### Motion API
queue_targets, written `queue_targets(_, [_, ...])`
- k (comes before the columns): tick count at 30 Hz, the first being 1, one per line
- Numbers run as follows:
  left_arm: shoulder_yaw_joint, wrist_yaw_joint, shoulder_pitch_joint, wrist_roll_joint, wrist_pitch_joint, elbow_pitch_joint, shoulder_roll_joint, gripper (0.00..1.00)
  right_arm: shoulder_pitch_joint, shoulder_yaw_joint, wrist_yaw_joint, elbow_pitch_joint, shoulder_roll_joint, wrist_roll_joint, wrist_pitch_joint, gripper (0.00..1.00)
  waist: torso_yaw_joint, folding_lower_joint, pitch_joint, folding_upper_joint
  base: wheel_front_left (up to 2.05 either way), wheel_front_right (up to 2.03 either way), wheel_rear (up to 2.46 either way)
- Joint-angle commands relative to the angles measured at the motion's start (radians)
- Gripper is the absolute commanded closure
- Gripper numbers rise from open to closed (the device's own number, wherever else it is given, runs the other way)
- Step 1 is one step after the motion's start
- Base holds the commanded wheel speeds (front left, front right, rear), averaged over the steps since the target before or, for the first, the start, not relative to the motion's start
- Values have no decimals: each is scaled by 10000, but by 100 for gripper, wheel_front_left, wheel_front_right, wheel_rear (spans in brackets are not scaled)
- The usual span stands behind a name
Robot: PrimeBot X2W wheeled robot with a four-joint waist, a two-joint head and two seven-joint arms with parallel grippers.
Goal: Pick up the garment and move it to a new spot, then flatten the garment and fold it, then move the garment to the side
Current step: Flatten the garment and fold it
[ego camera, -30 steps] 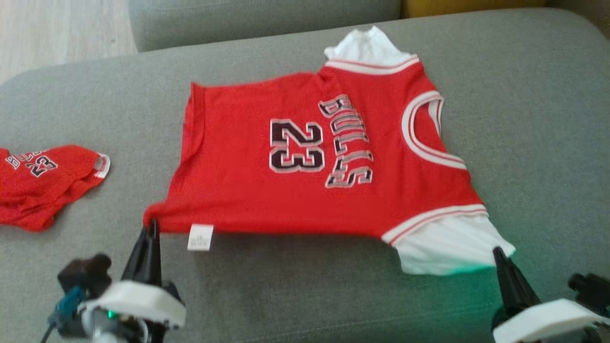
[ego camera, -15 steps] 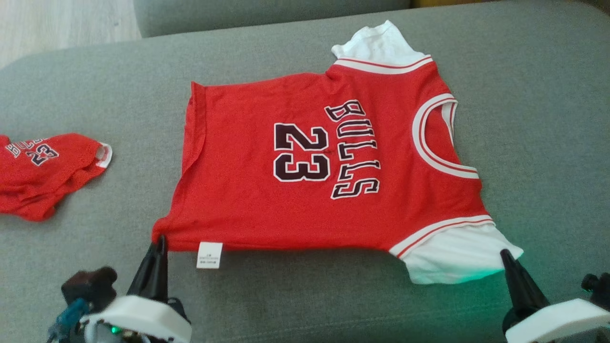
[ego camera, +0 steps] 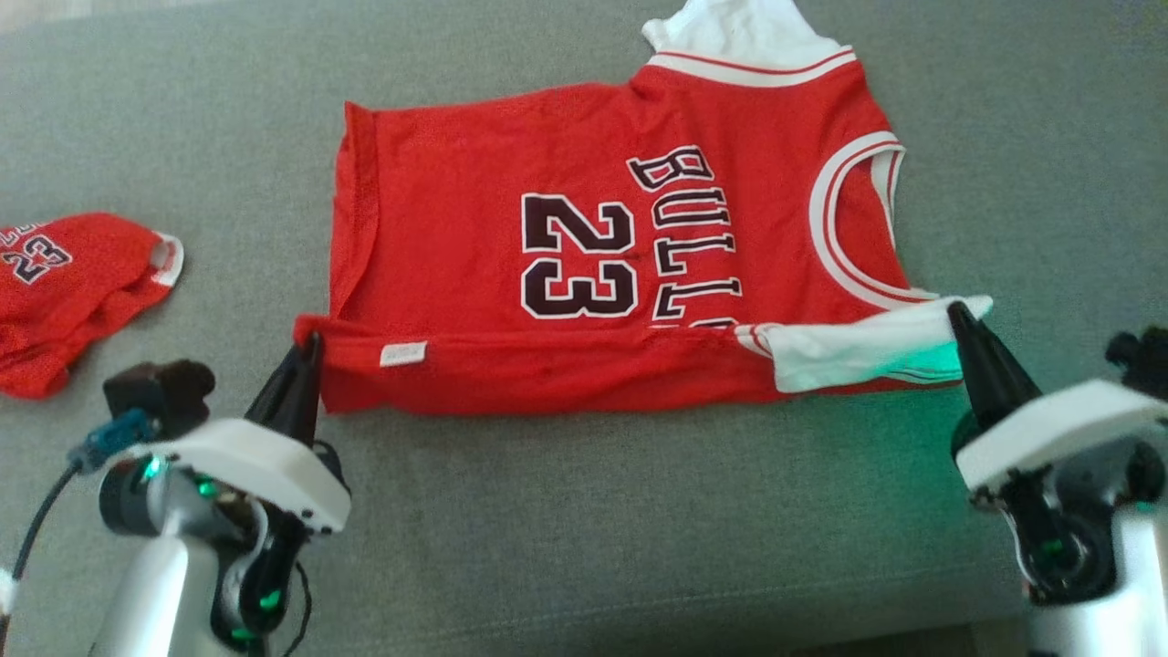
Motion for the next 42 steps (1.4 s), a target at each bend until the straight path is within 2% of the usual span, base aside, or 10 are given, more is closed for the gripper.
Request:
queue_targets(1, [349, -58, -434, -63, 54, -213, 213, 100, -365, 223, -7, -202, -90, -84, 78, 100, 20, 0, 134, -1, 0, 0, 0])
queue_targets(10, [216, -294, -1314, -288, 187, 905, 165, 100, -2047, 274, -7, 1489, -99, -76, 109, 100, 177, 0, 675, -1, 0, 0, 0])
queue_targets(11, [184, -329, -1376, -301, 148, 1011, 137, 61, -2147, 266, -7, 1583, -100, -70, 50, 65, 208, 0, 705, -1, 0, 0, 0])
queue_targets(12, [164, -337, -1431, -274, 79, 1107, 129, 0, -2234, 255, -7, 1645, -100, -18, -33, 27, 227, 0, 725, -1, 0, 0, 0])
queue_targets(13, [155, -347, -1472, -266, -13, 1180, 106, 0, -2305, 259, -7, 1677, -99, 47, -131, 0, 242, 0, 739, -1, 0, 0, 0])
queue_targets(20, [334, -116, -1280, -31, -1544, 1147, -180, 0, -2316, 669, -7, 1210, -256, 15, -1235, 0, 239, 0, 560, -1, 0, 0, 0])
queue_targets(27, [365, 322, -932, 684, -3259, 622, -342, 0, -1914, 1389, -7, 80, -734, -1277, -3032, 0, 205, 0, 85, -1, 0, 0, 0])
queue_targets(33, [232, 614, -491, 1210, -3716, 383, -361, 0, -1152, 1522, -7, -363, -815, -2366, -3660, 0, 190, 0, -457, -1, 0, 0, 0])
queue_targets(42, [-199, 722, 323, 1653, -3777, 601, -250, 0, 331, 1483, -7, -679, -623, -3485, -3780, 0, 92, 0, -1006, -1, 0, 0, 0])
